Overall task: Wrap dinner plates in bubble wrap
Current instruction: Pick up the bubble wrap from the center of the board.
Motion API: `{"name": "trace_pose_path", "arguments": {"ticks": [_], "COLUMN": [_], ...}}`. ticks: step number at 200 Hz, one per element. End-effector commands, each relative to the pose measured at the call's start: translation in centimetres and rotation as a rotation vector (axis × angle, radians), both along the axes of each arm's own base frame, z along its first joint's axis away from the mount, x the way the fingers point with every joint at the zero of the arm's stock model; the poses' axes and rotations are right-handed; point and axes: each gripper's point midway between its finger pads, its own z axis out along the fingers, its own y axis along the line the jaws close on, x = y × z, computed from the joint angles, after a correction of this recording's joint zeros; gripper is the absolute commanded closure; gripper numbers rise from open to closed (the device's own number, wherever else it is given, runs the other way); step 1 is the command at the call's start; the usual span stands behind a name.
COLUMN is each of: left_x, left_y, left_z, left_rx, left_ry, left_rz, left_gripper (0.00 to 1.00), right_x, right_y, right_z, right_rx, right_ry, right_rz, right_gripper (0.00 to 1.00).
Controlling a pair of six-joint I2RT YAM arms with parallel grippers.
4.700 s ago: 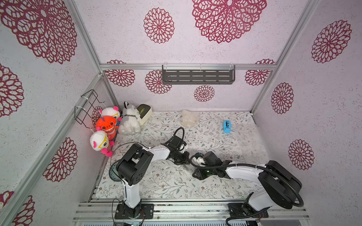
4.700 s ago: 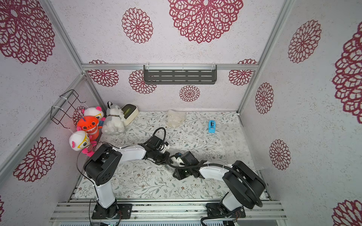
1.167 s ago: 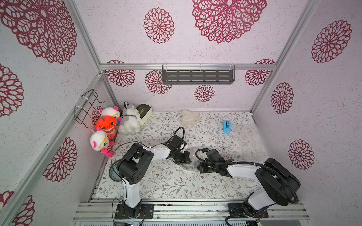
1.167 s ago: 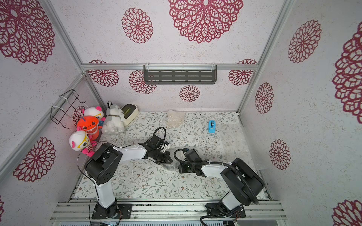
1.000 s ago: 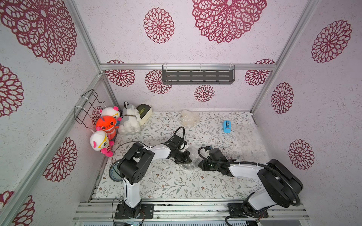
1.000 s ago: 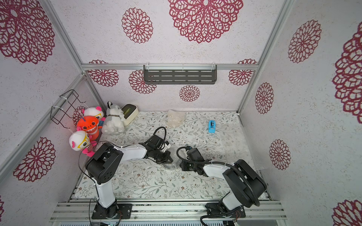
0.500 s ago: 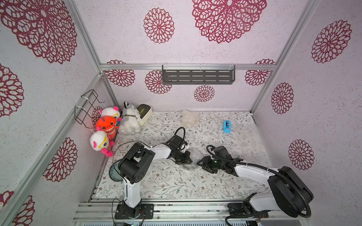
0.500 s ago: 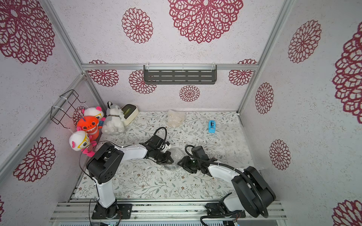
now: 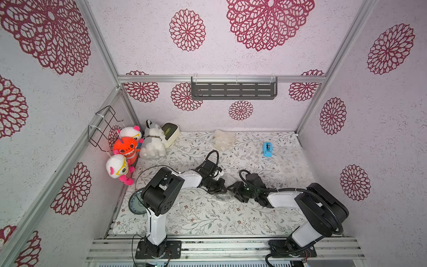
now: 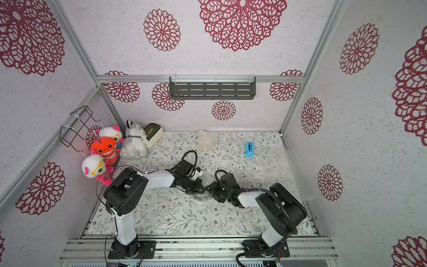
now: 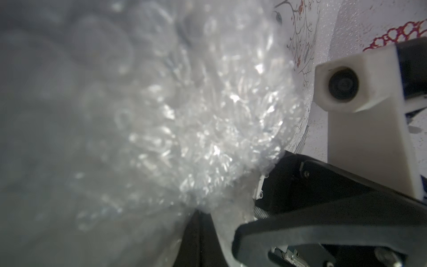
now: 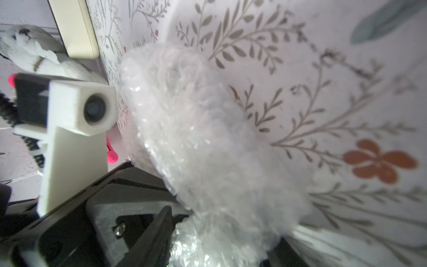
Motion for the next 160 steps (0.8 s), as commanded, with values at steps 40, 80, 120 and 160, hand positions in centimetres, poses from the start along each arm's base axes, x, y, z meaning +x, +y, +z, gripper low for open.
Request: {"name": "trace_pose_path", "arguments": {"ticks": [40, 80, 120, 160], "left_x": [-1.7, -1.0, 0.8, 4.0], "left_y": [-0.1, -0.5, -1.1, 2.9], "left_z": [-1.0, 1.2, 6.6, 13.7], "left_rx": [0.007, -0.03, -0.174, -0.221], "left_ry": [0.058, 0.007, -0.062, -0.201], "left_rz": [-0.03, -0.03, 0.003, 0.139], "left_gripper": [1.0, 1.0, 1.0, 0.91], "right_x": [2.1, 2.7, 2.8, 3.9], "right_y": [0.3, -0.4, -0.7, 0.6], "right_z": [1.5, 2.9, 4.1, 6.3], "right_rx": [0.096, 0.097, 0.078, 0.009], "right_ry": [-0.077, -0.132, -0.186, -0.32], "right_rz": [-0.15, -0.23, -0.239, -0.132], "right_gripper": [0.7, 0.9, 1.0, 1.0]}}
